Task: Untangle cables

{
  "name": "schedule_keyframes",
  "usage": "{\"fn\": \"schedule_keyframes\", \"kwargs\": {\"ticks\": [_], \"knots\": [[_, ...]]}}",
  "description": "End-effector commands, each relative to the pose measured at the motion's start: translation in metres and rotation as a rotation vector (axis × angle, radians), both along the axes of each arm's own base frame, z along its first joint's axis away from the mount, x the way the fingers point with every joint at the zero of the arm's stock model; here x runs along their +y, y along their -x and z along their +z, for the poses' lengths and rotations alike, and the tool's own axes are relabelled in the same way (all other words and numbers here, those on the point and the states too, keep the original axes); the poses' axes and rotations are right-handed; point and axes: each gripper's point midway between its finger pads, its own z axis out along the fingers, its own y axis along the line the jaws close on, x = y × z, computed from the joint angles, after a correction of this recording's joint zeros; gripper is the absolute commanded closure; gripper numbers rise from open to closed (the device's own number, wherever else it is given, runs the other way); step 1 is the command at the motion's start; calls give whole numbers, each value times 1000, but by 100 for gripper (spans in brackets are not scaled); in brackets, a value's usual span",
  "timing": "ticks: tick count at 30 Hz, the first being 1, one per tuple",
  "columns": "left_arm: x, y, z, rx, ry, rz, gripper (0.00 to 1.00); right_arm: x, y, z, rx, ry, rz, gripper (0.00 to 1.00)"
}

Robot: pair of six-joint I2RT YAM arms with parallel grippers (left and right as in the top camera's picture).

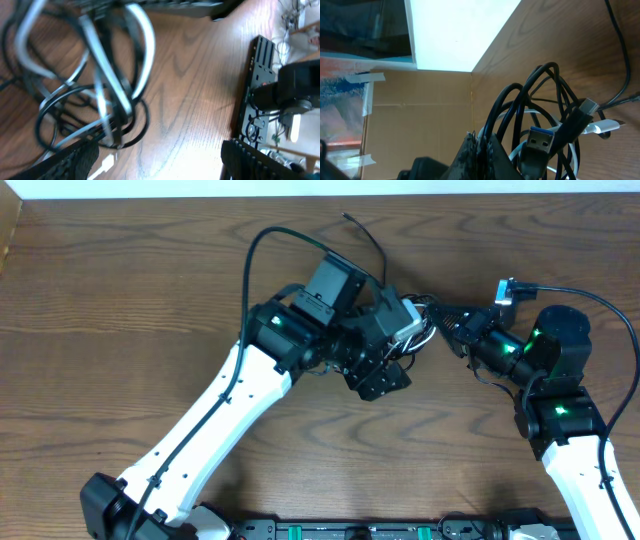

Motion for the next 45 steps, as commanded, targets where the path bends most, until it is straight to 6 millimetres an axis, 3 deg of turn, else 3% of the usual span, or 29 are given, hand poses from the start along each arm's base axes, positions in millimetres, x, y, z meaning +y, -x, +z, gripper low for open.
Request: {"fn": "schedule_keyframes", "kwargs": {"ticks": [1,10,18,22,28,33,38,39,45], "knots": [[-4,6,6,-58,14,-59,17,6,2,9,-35,2,37,99],[-6,4,7,-67,20,-60,18,19,12,28,-152,-6,155,99],[-7,3,7,-71,23,-59,19,24,19,32,-164,-19,207,99],[-8,2,8,-78,29,-60,44,26,21,33,-167,-24,222,99],[-8,2,8,-78,29,-60,59,28,24,36,-182,-30,242,99],[-8,2,8,-78,29,-60,63,28,24,38,-192,-32,248,99],[-8,2,8,-78,29,-60,82,28,24,38,-192,-32,249,99],[-8,2,8,-78,29,-60,92,28,24,38,-192,-32,250,99],[-7,1,8,-77,26,-51,92,28,24,38,-192,-32,250,99]]}}
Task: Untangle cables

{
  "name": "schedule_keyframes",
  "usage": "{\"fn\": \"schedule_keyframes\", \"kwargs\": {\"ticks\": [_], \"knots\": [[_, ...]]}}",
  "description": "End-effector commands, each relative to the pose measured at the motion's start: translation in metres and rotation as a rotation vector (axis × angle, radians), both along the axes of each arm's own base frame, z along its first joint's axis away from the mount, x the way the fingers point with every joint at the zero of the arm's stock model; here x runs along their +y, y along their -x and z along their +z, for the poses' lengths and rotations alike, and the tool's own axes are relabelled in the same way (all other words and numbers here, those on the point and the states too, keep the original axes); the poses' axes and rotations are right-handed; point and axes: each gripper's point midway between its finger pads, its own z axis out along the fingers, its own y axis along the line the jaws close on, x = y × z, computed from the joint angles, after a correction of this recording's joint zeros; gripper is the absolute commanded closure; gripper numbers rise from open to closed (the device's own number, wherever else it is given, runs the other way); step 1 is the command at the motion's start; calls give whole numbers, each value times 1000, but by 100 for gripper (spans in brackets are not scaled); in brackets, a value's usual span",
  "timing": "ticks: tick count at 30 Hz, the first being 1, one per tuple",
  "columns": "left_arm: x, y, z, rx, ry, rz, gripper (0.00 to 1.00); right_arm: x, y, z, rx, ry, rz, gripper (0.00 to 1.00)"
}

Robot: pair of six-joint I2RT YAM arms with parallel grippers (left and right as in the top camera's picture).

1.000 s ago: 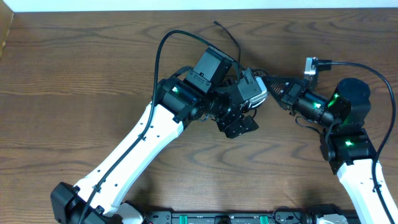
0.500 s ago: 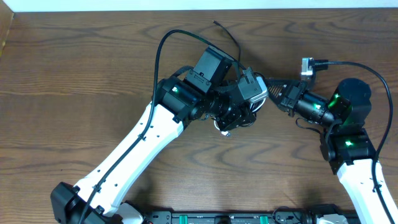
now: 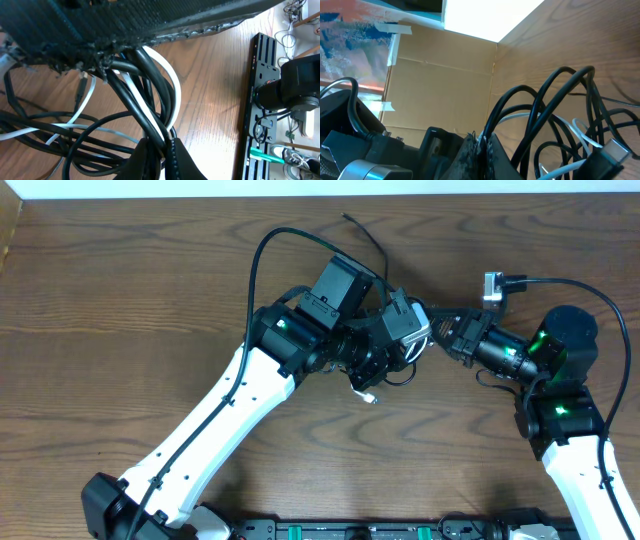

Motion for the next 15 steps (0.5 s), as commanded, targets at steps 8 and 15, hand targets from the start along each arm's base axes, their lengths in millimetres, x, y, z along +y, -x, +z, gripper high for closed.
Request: {"fn": "schedule_keyframes", "kwargs": {"ticks": [8,15], "knots": [[44,-59,-13,-61,-183,501,92,3,1,7,-34,5,18,99],[85,-89,-12,-119,-259,847,92,3,1,6,-29,7,14,99]]}}
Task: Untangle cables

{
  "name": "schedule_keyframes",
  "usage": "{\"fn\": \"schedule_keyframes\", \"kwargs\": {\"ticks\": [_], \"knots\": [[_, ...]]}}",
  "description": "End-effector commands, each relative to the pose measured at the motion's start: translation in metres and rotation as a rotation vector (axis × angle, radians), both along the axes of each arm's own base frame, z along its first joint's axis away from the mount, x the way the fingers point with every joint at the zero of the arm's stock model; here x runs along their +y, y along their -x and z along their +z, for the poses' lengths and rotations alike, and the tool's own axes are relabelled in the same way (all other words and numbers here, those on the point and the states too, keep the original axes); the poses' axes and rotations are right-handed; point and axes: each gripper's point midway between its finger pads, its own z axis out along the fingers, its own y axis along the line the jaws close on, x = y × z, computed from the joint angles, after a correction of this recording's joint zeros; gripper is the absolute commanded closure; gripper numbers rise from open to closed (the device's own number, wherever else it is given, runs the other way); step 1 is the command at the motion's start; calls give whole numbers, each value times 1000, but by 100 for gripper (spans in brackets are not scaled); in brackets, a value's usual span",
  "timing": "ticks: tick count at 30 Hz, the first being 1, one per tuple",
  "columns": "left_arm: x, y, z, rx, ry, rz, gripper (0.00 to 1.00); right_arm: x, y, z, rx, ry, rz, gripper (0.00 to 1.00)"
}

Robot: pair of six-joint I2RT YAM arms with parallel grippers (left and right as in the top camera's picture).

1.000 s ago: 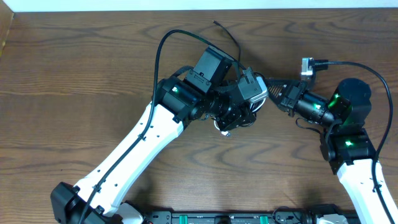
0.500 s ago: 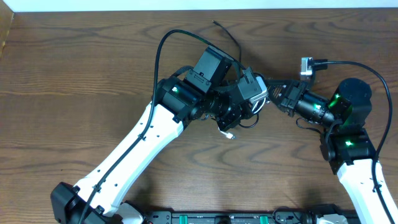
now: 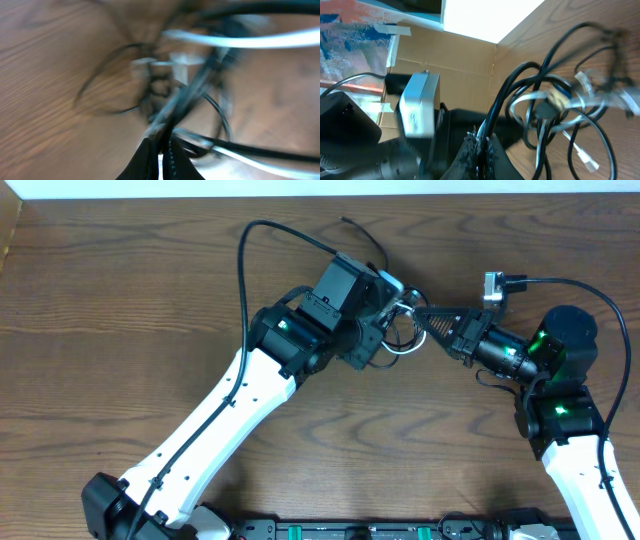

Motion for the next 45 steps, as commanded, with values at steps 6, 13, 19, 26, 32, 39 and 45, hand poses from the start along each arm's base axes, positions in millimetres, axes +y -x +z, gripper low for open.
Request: {"fn": "schedule_keyframes", "kwargs": {"ticks": [6,13,19,26,32,39,45], "knots": [[37,-25,7,-84,-62,281,93,1,2,-7,16,33,4,99],[56,-34,12,-127,-82,433,92,-7,-1,-32,127,77,-62,99],[53,-32,10,-114,-76,420,93,-15,-5,-47,187,110,-123,99],[15,-11,6,-12,20,180,92,-16,-6,-47,187,112,-131,99],[-25,20,12,86,161,-86,93,-17,-7,-48,187,115,-138,93],[-41,37,18,128,231,-213,92,-17,-7,-48,187,115,-138,79],[-31,28,13,95,175,-161,92,-19,-6,-54,202,134,-144,53]]}}
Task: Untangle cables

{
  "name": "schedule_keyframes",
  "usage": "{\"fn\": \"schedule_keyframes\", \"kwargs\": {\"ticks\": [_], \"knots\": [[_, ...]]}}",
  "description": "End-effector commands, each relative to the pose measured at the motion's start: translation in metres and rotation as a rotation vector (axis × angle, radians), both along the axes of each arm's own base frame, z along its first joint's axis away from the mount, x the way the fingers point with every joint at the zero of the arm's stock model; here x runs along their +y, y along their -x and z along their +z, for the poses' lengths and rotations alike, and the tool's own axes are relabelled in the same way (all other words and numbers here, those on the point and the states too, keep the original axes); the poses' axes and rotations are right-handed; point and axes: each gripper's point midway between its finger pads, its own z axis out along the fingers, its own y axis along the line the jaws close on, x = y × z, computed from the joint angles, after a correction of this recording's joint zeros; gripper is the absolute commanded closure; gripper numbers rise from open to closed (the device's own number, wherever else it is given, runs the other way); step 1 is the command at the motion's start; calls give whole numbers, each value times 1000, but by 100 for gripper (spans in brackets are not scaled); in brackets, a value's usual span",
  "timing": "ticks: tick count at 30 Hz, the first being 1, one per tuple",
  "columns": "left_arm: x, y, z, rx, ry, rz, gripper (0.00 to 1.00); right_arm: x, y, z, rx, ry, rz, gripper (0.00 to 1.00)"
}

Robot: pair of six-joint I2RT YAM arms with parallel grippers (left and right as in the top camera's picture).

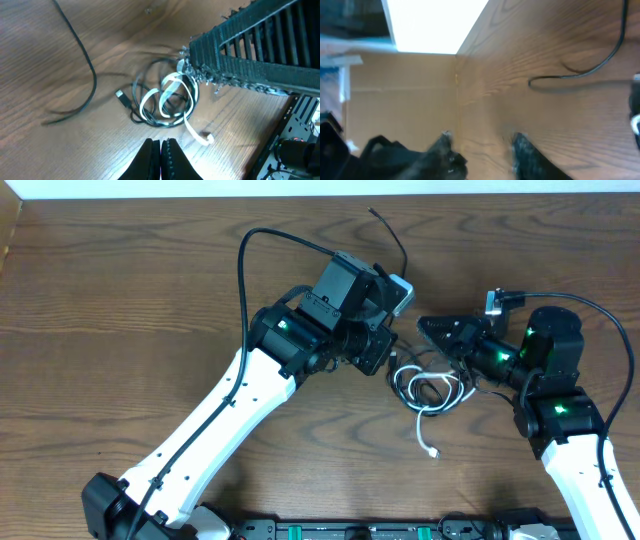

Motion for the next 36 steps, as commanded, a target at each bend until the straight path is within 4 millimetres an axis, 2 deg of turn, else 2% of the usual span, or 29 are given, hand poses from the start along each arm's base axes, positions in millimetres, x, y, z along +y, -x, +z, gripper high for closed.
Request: {"fn": "schedule_keyframes", "kwargs": {"ticks": [1,6,11,18,24,36], "knots": [[9,-4,0,-38,-38,19,92,-1,-1,1,-27,38,3,50],[23,-7,-8,-40,-111,61,92,-7,6,-20,36,104,-4,35],[31,-4,-14,-36,-159,54,92,-13,21,-45,158,151,-14,25],[38,-1,-19,-47,-207,29,92,-34,58,-93,430,267,-79,25],[43,-7,-21,-68,-241,47,92,-53,88,-119,593,375,-127,27],[40,-11,-42,-30,-276,43,92,-58,107,-156,675,394,-136,29]]}}
